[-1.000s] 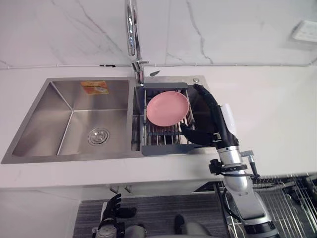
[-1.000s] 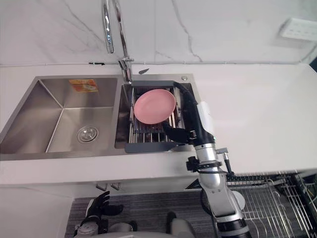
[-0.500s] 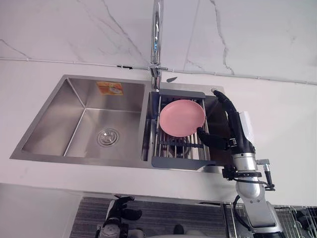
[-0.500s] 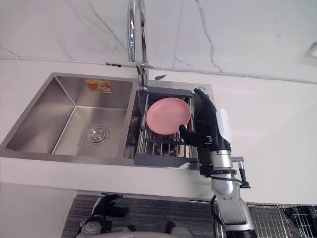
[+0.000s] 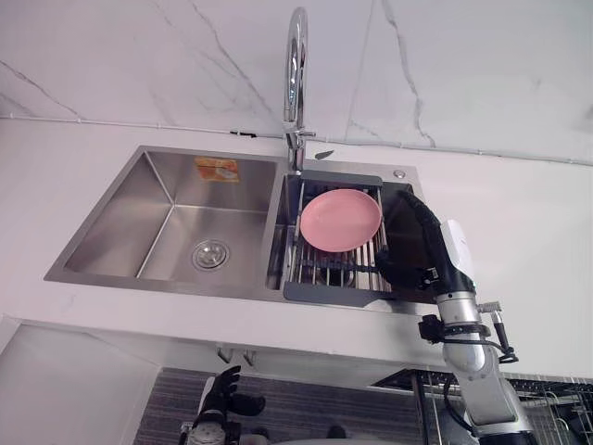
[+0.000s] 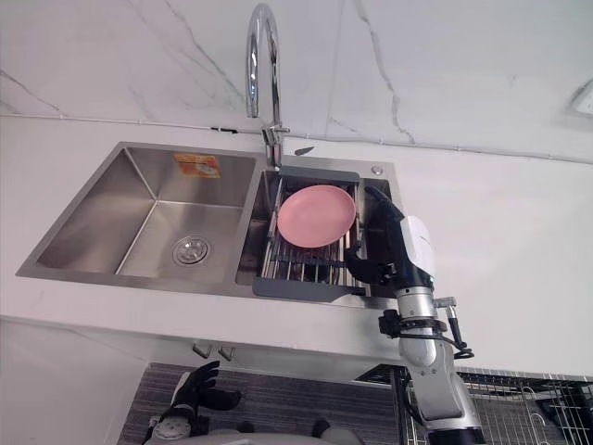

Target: Walk over to the sink, pick up the cup, carry it to the dishwasher, place the cup inside the dishwasher, then close the dishwasher door

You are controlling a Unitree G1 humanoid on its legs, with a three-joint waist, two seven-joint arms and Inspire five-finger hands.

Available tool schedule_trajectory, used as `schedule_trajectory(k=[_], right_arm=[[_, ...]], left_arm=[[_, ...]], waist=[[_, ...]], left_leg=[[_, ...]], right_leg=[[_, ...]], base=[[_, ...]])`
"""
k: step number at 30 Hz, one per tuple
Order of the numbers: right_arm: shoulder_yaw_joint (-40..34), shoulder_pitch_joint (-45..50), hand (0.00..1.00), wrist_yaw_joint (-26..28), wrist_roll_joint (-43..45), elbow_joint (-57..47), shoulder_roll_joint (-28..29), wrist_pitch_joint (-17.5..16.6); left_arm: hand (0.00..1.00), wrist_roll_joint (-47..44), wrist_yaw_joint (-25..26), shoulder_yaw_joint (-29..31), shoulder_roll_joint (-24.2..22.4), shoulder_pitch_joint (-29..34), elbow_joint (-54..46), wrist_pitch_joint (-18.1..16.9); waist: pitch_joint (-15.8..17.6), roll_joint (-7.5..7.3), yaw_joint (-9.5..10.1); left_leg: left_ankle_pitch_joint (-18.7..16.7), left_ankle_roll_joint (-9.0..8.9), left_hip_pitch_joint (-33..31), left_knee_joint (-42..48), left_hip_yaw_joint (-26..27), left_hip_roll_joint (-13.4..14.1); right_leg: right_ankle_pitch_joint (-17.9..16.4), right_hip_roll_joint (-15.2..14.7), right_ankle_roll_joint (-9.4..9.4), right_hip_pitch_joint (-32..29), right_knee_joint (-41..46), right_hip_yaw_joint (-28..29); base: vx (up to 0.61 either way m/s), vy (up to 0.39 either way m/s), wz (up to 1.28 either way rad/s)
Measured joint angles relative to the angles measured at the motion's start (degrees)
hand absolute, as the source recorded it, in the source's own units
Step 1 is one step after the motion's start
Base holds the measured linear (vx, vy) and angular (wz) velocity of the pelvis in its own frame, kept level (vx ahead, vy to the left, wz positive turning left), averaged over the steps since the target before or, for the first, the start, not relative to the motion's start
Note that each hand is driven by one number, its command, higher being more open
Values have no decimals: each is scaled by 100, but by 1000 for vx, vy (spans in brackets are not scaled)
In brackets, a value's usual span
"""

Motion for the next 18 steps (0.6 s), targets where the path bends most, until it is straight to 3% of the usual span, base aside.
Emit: schedule_trajectory(k=[11, 18], right_arm=[[548, -518, 90, 132, -262, 527, -845, -36], [795, -1002, 90, 132, -484, 1147, -1076, -43]], left_arm=[[90, 1, -5, -2, 21, -1, 23, -40], [90, -1, -8, -13, 32, 3, -7, -53]], waist=[[-8, -13, -22], [-6, -26, 4]], left_leg=[[185, 33, -35, -239, 53, -8], [193, 23, -79, -225, 25, -9]], right_leg=[[137, 6, 5, -75, -163, 42], [146, 2, 15, -75, -168, 9]], base=[[-29, 5, -2], [31, 7, 5]])
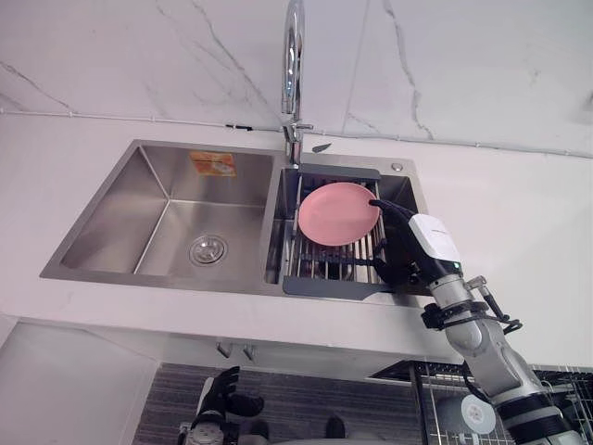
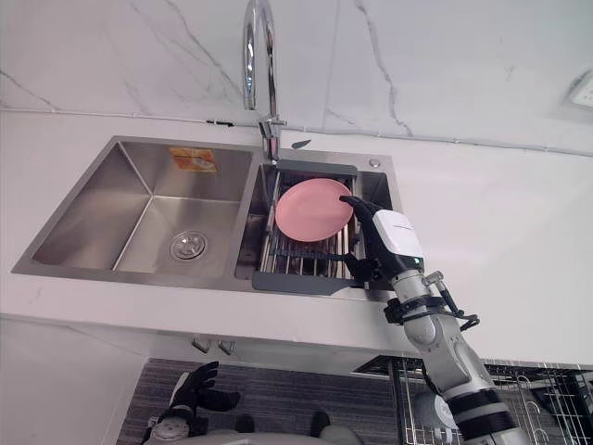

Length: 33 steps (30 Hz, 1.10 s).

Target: Walk over to the sink, pick up the cup, carry it to the dishwasher, place the cup inside the dishwasher, then close the dishwasher door

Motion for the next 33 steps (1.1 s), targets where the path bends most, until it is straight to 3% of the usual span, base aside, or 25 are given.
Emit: schedule_trajectory(k=[26, 27, 33], right_arm=[[552, -1262, 90, -163, -500, 1393, 12, 309], [591, -1357, 30, -202, -500, 1489, 13, 309], [602, -1770, 30, -344, -519, 1803, 7, 362]], left_arm=[[90, -22, 9, -30, 30, 65, -226, -90], [90, -22, 9, -31, 30, 65, -227, -101], [90, -24, 12, -104, 41, 65, -238, -114]], waist=[[100, -124, 32], [123, -123, 27], [134, -123, 25]], left_leg=[[67, -1, -251, 19, -232, -79], [86, -1, -253, -9, -237, -79], [113, -5, -329, -8, -296, -87]], right_leg=[[1, -43, 4, -110, -3, -158], [1, -43, 4, -125, -3, -158], [1, -43, 4, -178, 0, -181]], base=[[-20, 7, 6], [0, 0, 0], [-14, 0, 4]])
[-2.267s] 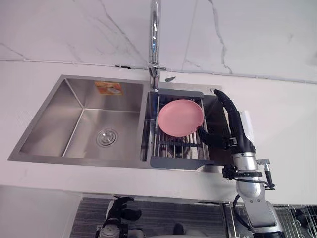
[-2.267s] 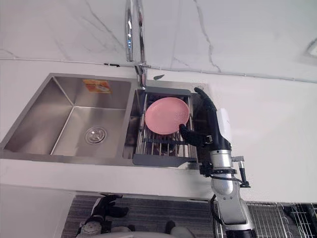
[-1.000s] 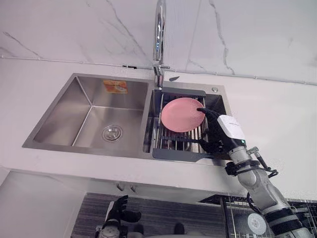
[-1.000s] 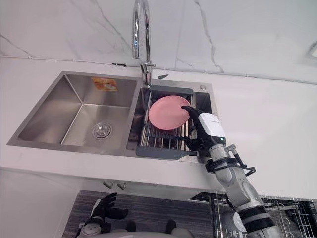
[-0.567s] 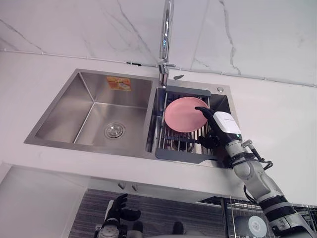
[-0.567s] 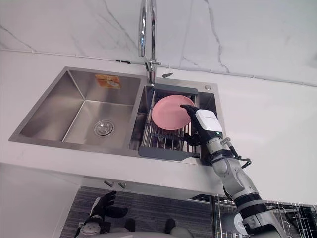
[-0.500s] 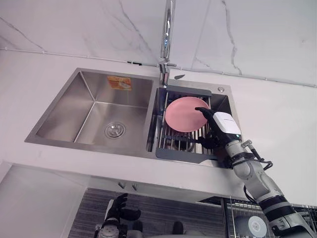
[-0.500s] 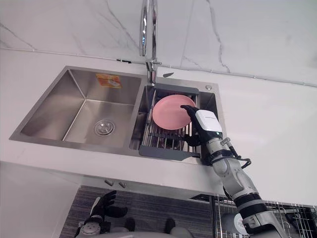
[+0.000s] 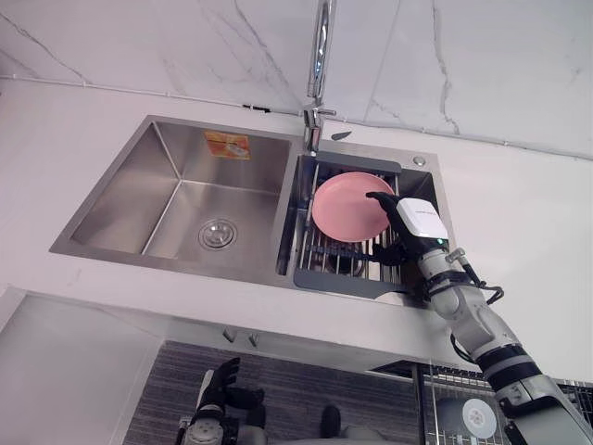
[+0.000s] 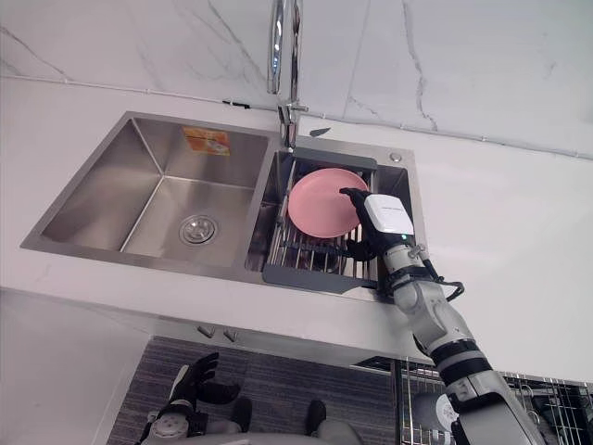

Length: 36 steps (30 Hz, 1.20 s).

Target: Walk over to the sink, pick up the cup, carry it to the dishwasher, place the cup inside the dishwasher, then close the dishwasher door

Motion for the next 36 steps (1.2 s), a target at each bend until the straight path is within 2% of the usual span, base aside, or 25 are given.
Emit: schedule_trajectory(k=[17, 27, 36], right_arm=[[-16, -260, 30, -45, 34, 87, -54, 38], [274, -250, 30, 2, -8, -920, -621, 1], [362, -167, 30, -8, -517, -1810, -943, -186]], left_arm=[[90, -2, -4, 0, 13, 0, -89, -4], [90, 1, -3, 13, 26, 2, -136, -4], [90, 6, -6, 26, 21, -53, 34, -5]], waist=[[51, -30, -2], [144, -53, -50], [136, -37, -52]], left_leg=[[2, -3, -2, -33, -31, 24], [2, -4, 34, 43, 123, 61], [-2, -2, 158, -7, 199, 130]], right_leg=[[0, 17, 0, 3, -6, -2], [0, 22, 0, 20, -5, 134], [1, 94, -2, 97, -28, 323]], base=[[0, 0, 0], [4, 1, -7], [4, 0, -3]])
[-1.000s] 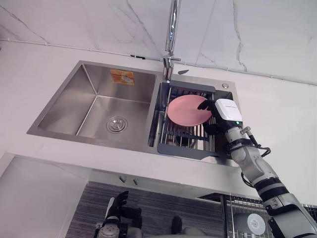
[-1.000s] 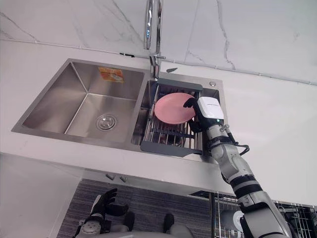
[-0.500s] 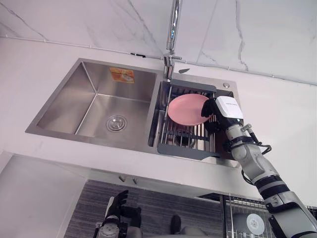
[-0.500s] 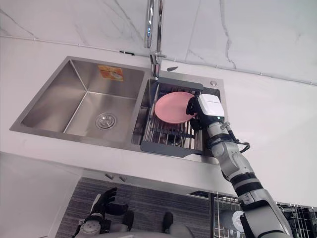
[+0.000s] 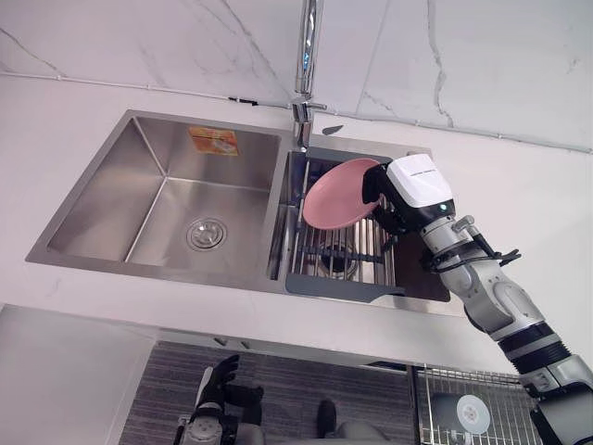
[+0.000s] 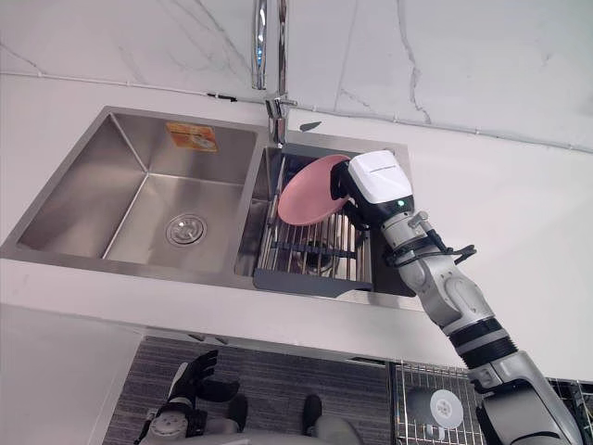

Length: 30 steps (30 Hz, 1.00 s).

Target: Walk over to the sink, pick up the cup, carry it to the dishwasher, place the cup inside the dishwasher, then close the dishwasher door

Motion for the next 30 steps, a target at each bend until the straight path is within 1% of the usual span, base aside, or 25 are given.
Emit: schedule_trajectory(k=[7, 11, 15, 22, 25, 28, 30], right_arm=[[-30, 690, 30, -137, -89, -142, 11, -46], [-226, 1147, 30, -175, -89, -417, 66, -106], [-365, 1370, 30, -187, -89, -577, 108, -180], [-923, 1912, 30, -343, -89, -1026, 511, -186], [-1051, 1974, 30, -446, -88, -1282, 537, -198], [-1335, 2124, 30, -501, -88, -1568, 723, -198], [-1519, 2125, 30, -548, -87, -1704, 860, -198]], left_arm=[[90, 9, 2, -16, -6, -41, 58, 5], [90, 12, 4, -19, -25, -32, 84, 8], [90, 13, 2, -26, -46, -12, 122, 16], [90, 14, 4, -23, -52, -2, 169, 15], [90, 17, 4, -24, -49, -2, 212, 16], [90, 63, 4, -22, -60, 15, 267, 17], [90, 117, 4, -21, -63, 15, 275, 15]], waist=[[-14, 18, -17], [-42, 66, -50], [-93, 122, -107], [-133, 154, -120], [-152, 160, -161], [-257, 182, -169], [-263, 192, -179]], left_leg=[[-3, -6, 46, 5, 42, -3], [-3, -8, 42, -10, 51, -2], [-3, -8, 49, -48, 69, -1], [-2, -9, 112, -56, 217, 2], [-2, -9, 132, -56, 254, 0], [-2, -8, 150, -116, 262, 6], [-1, -6, 189, -137, 280, 5]], right_leg=[[0, -5, 0, 32, -3, 39], [0, -5, 0, 26, -5, 43], [1, -7, 0, 13, -5, 53], [3, -5, 2, 12, -4, 187], [5, -6, 5, 12, -5, 225], [5, -1, 5, 9, -29, 230], [5, -2, 5, 12, -28, 250]], base=[[-28, 5, -2], [-35, 3, 1], [-8, 1, 0], [-6, 7, -9], [1, 7, -6], [0, 0, 0], [10, 8, -5]])
